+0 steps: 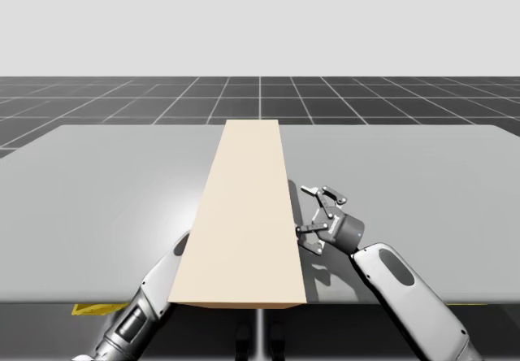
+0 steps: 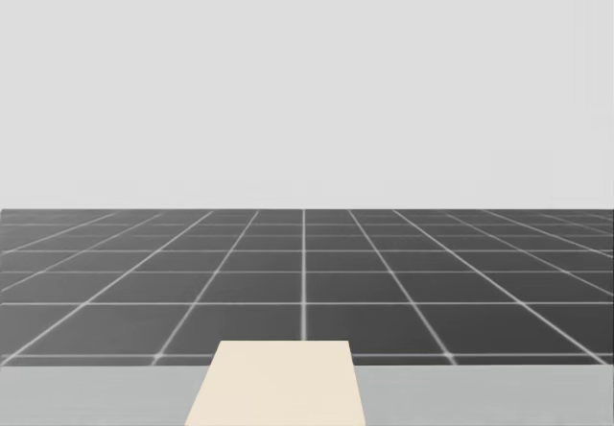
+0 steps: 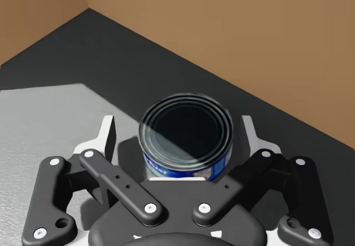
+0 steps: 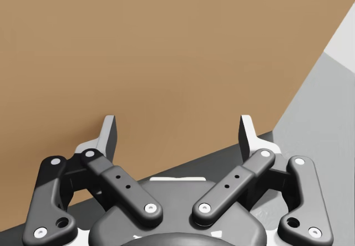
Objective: Retrieve the object from inside the box.
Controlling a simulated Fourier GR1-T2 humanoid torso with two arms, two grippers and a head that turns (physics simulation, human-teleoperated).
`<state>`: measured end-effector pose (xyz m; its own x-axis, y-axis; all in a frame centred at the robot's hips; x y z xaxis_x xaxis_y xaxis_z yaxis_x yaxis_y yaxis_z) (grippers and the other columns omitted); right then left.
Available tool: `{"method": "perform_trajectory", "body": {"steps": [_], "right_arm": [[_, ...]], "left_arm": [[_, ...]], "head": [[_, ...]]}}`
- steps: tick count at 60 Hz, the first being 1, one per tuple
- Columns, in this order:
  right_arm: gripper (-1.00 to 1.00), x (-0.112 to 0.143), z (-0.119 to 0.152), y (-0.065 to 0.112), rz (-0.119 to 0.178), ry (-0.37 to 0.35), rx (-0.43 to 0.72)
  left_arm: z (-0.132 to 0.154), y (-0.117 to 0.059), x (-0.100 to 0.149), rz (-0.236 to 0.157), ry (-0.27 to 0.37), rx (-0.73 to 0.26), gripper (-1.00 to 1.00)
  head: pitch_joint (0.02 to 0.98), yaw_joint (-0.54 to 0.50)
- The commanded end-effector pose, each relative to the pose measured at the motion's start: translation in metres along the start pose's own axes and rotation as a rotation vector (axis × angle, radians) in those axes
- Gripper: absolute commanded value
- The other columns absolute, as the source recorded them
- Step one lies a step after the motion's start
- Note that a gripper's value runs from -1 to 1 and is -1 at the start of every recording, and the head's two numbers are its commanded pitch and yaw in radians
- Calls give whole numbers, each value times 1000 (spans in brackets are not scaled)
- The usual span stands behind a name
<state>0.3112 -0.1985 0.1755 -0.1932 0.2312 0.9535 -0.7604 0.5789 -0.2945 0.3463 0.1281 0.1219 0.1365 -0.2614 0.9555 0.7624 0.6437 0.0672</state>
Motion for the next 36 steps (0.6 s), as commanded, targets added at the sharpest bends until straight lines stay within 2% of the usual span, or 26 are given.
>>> {"method": "perform_trajectory", "body": {"steps": [1,3,4,5,6,7,16,19,21,23,30,33,36], "right_arm": [[-1000,3,-5,5,-7,-27,11],[-1000,3,-5,5,-6,-27,8],[-1000,3,-5,5,-4,-27,7],[-1000,3,-5,5,-3,-27,7],[-1000,3,-5,5,-3,-26,6],[-1000,3,-5,5,-3,-26,6],[-1000,3,-5,5,-2,-30,2],[-1000,3,-4,4,-3,-32,0],[-1000,4,-4,4,-4,-35,-3],[-1000,3,-3,3,-5,-36,-4],[-1000,4,-2,2,-7,-41,-7],[-1000,4,-2,1,-7,-42,-8],[-1000,4,-2,0,-7,-44,-9]], "left_arm": [[-13,-2,-14,31,41,-38,-1000],[-15,-3,-16,32,43,-39,-972],[-15,-3,-16,36,46,-46,-849],[-15,-3,-17,37,49,-53,95],[-15,-3,-17,38,50,-61,854],[-15,-3,-18,41,51,-65,958],[-10,0,-15,54,43,-70,1000],[-4,4,-10,53,49,-37,1000],[3,10,-5,38,48,-6,1000],[8,14,-2,47,46,11,1000],[50,38,8,59,37,141,1000],[67,43,8,50,28,192,1000],[82,46,9,62,24,216,1000]], "head": [[122,-7],[122,-8],[121,-8],[121,-8],[121,-8],[121,-8],[119,-10],[118,-12],[116,-12],[115,-11],[114,-12],[114,-14],[112,-15]]}}
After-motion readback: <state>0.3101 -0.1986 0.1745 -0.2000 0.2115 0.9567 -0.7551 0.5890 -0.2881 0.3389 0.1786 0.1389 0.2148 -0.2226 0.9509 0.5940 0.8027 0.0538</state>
